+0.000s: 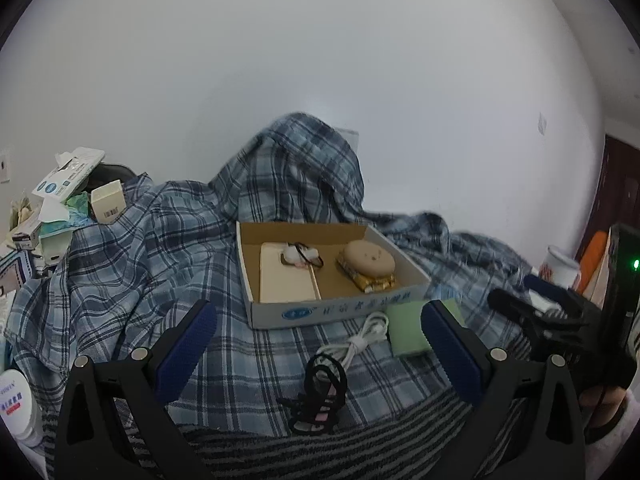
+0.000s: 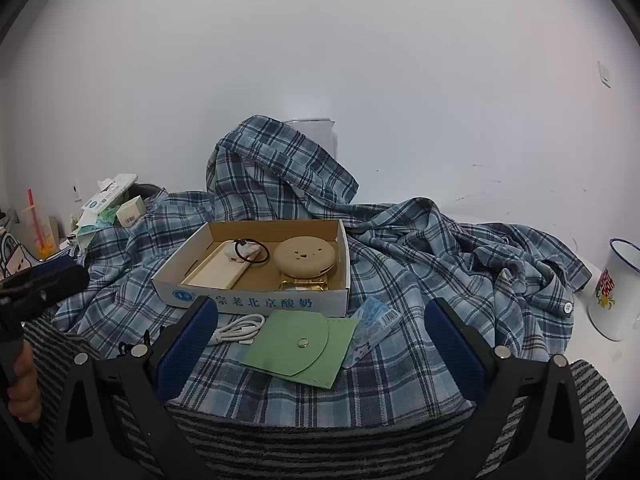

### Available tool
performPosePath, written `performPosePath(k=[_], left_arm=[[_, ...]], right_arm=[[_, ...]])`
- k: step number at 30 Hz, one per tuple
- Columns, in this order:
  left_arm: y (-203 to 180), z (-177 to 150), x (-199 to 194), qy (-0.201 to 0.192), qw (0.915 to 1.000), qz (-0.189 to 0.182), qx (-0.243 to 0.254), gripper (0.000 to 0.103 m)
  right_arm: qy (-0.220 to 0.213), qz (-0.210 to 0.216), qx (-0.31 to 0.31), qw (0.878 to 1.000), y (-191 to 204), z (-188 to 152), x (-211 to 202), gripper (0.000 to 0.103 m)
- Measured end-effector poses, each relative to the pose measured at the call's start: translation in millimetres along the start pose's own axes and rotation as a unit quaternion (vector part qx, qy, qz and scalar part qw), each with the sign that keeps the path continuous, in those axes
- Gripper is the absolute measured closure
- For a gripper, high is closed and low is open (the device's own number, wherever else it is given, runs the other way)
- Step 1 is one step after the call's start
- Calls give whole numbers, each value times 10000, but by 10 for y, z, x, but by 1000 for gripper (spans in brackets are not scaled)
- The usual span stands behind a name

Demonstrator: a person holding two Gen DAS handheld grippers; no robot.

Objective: Organize soft objects
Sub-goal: 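Lower the left tool onto the black cable with pink tag and grasp it, then lift the black cable with the left tool while the right tool approaches the green pouch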

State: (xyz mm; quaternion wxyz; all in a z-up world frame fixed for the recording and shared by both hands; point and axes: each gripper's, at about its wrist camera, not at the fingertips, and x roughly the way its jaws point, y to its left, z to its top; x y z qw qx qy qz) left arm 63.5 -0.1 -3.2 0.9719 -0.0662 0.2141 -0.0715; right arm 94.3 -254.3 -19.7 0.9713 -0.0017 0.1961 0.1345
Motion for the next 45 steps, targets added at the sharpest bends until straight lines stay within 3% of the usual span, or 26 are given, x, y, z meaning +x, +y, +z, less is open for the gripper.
performPosePath(k=[5, 12, 16, 20, 24, 26, 29, 31, 33, 36, 40, 45], left_arm=[[-104, -50, 180, 802, 9959, -51, 403, 8], [-40, -215, 467, 1694, 9852, -48, 251, 16], [-3, -283, 601, 2041, 9789, -6, 136, 38], [67, -338, 732, 2365, 9716, -48, -40, 41], [82, -359, 760, 2442, 9696, -76, -91, 56], [66, -374, 781, 2505, 9681, -85, -55, 58], [72, -373, 787, 2487, 9685, -109, -79, 72], [70, -367, 776, 2460, 9692, -124, -73, 88], [49, -362, 756, 2410, 9704, -154, -21, 92], [1, -345, 696, 2225, 9748, -130, 91, 93], [-9, -272, 484, 1642, 9863, -44, 142, 93], [-27, -193, 242, 1010, 9944, -172, 250, 93]], right_arm=[[33, 7, -1, 10000, 7, 0, 9, 0], [111, 5, -5, 9999, 3, 2, 40, 0], [157, 19, -14, 9999, 4, 0, 61, 0], [207, 18, -60, 9998, 27, -5, 79, 0], [244, 19, -76, 9997, 32, -8, 95, 0], [274, 14, -67, 9996, 31, -11, 105, 0], [280, 10, -60, 9996, 28, -12, 107, 0], [288, 14, -66, 9996, 29, -11, 111, 0], [304, 12, -64, 9995, 26, -13, 119, 0], [324, 7, -42, 9995, 24, -21, 125, 0], [394, 3, -11, 9992, 15, -28, 138, 0], [864, 305, -148, 9957, 42, 24, 235, 0]])
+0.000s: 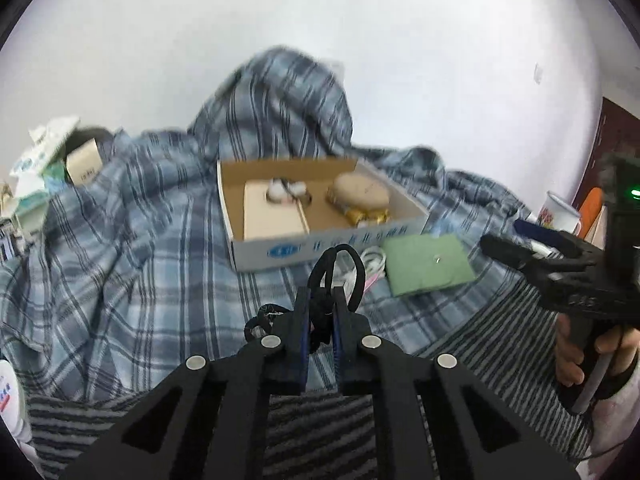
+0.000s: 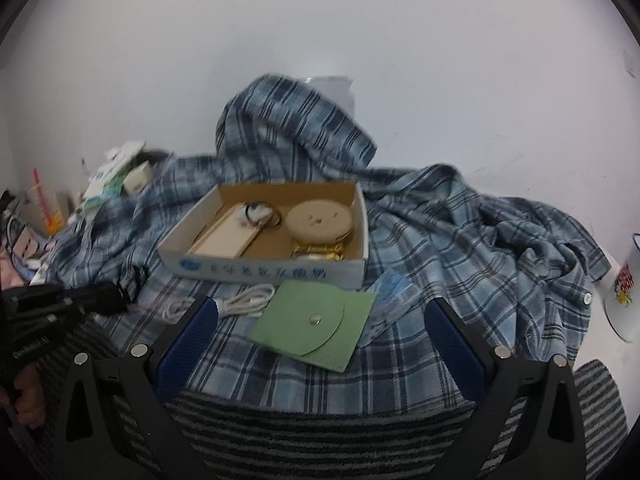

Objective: Organize soft objects
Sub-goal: 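Lift the black cable with the left tool while the right tool approaches the green pouch, then grasp the green felt snap pouch with the right tool and lift it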

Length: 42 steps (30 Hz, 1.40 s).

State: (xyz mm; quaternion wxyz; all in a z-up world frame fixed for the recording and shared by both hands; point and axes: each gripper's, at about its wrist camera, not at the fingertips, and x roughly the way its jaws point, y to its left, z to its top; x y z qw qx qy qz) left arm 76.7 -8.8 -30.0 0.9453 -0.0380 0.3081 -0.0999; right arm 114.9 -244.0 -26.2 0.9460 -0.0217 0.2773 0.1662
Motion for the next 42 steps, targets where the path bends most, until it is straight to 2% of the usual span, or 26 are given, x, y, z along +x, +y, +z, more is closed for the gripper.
performPosePath(k=[4, 11, 14, 18, 22, 26, 32, 36, 42], left_arm=[[-95, 67, -148, -362, 9990, 192, 192, 93], [-374, 302, -423, -1292, 9910, -66, 354, 93], [-440, 323, -387, -1484, 9880, -59, 414, 93], [-427, 247, -204, -1351, 9901, -83, 370, 93], [-392, 249, -169, -1277, 9914, -34, 289, 93], [-392, 239, -137, -1221, 9922, -21, 270, 93], [-347, 243, -110, -1163, 9931, 24, 149, 93], [-329, 242, -117, -1170, 9931, -15, 111, 93], [-338, 245, -107, -1148, 9933, -23, 124, 93]], right_arm=[[126, -36, -50, 9999, -48, 123, 10, 0], [316, 60, 268, 9991, -258, 315, 76, 0], [419, 63, 387, 9984, -324, 289, 135, 0], [664, 137, 481, 9965, -374, 197, 271, 0], [871, 278, 270, 9954, -335, 172, 409, 0], [1111, 1008, 331, 9881, -366, 237, 573, 5], [1447, 1176, -34, 9825, -330, 326, 879, 9], [1874, 1416, 11, 9720, -337, 294, 1060, 13], [2044, 1775, -246, 9623, -157, 141, 858, 13]])
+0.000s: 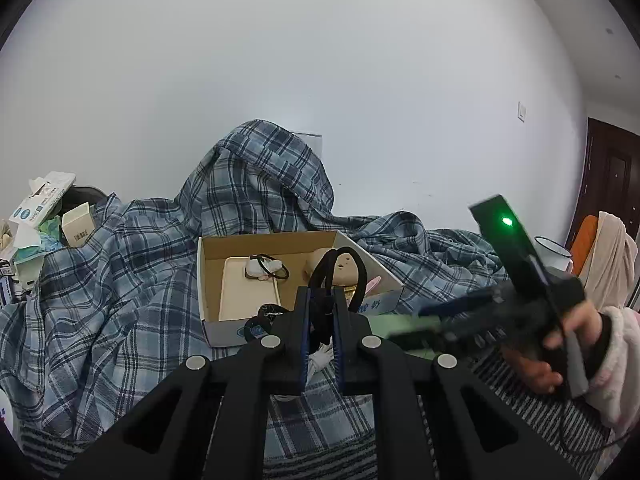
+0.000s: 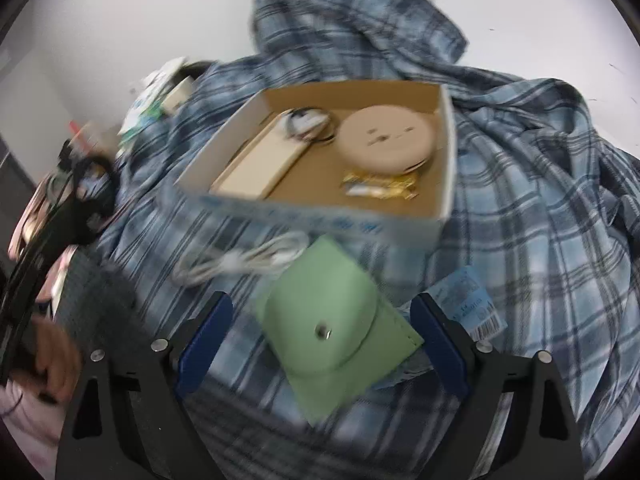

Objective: Organize soft objects
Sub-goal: 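Grasp the green felt snap pouch with the right tool and lift it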

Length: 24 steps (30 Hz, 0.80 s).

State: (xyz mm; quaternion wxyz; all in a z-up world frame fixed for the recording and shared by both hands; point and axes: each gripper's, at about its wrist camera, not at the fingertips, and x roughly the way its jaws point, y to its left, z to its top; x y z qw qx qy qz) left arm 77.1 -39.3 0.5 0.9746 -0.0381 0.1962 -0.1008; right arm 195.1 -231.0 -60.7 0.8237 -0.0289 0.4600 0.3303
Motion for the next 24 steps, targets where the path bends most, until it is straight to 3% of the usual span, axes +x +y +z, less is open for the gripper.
performPosePath(k=[8, 12, 16, 19, 24], left_arm=[[-15, 8, -15, -63, 10000, 19, 31, 93], [-15, 15, -26, -95, 9999, 29, 35, 93], [-12, 16, -29, -96, 9999, 28, 37, 93], [-4, 13, -40, -104, 9999, 35, 15, 93], [10, 9, -48, -105, 9999, 39, -34, 93]], right_arm=[[250, -23, -465, 9986, 430, -318, -83, 13], [102, -519, -680, 9963, 565, -355, -105, 13], [-94, -1370, -1192, 9833, 677, -353, 6, 13], [108, -1349, -1279, 9825, 686, -340, 146, 15], [165, -1549, -1304, 9792, 692, -351, 238, 30]])
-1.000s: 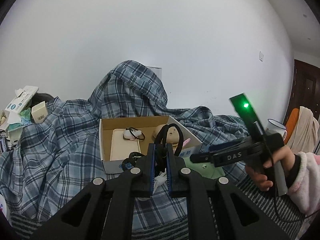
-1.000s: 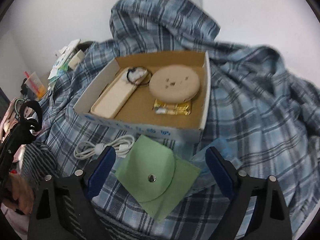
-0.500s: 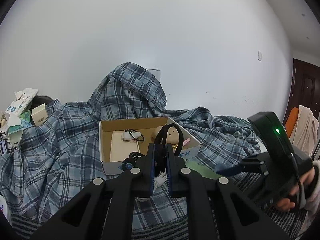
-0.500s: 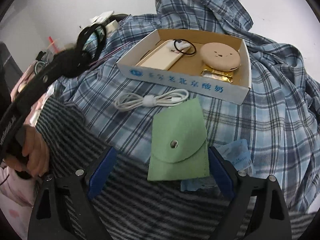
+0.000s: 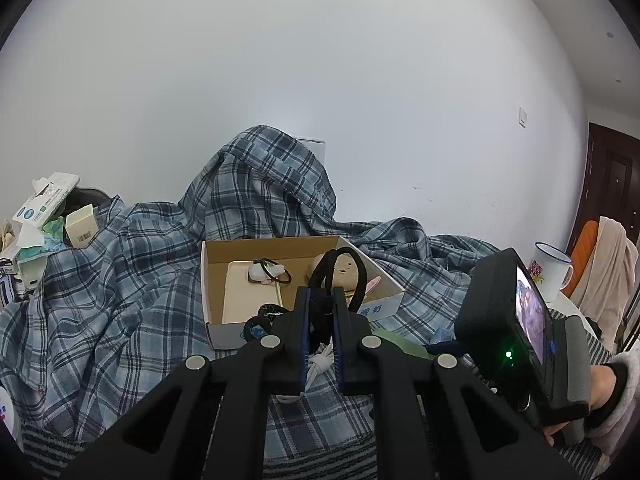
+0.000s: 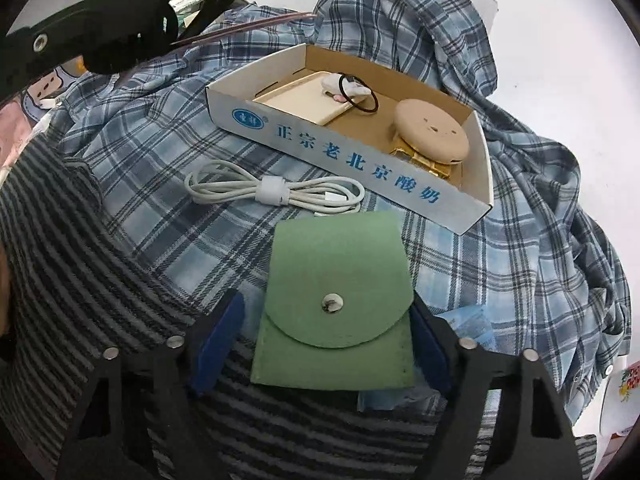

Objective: Organize soft objects
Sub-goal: 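Grasp the green felt snap pouch with the right tool and lift it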

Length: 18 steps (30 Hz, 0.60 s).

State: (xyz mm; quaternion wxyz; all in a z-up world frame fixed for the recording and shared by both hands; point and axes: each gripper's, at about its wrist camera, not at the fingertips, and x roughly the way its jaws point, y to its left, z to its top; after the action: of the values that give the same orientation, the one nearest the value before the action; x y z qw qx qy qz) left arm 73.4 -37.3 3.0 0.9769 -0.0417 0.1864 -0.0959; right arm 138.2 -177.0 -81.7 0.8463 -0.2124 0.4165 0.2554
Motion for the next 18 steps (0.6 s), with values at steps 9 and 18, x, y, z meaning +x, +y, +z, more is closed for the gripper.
performPosePath(k=[9, 18], left_arm=[[5, 4, -11, -27, 10000, 6, 27, 93], [-44, 9, -55, -158, 9998, 54, 128, 93]], right_arm=[[-633, -514, 703, 9942, -78, -63, -243, 36], [-2489, -736, 1639, 9517, -66, -335, -910, 36]])
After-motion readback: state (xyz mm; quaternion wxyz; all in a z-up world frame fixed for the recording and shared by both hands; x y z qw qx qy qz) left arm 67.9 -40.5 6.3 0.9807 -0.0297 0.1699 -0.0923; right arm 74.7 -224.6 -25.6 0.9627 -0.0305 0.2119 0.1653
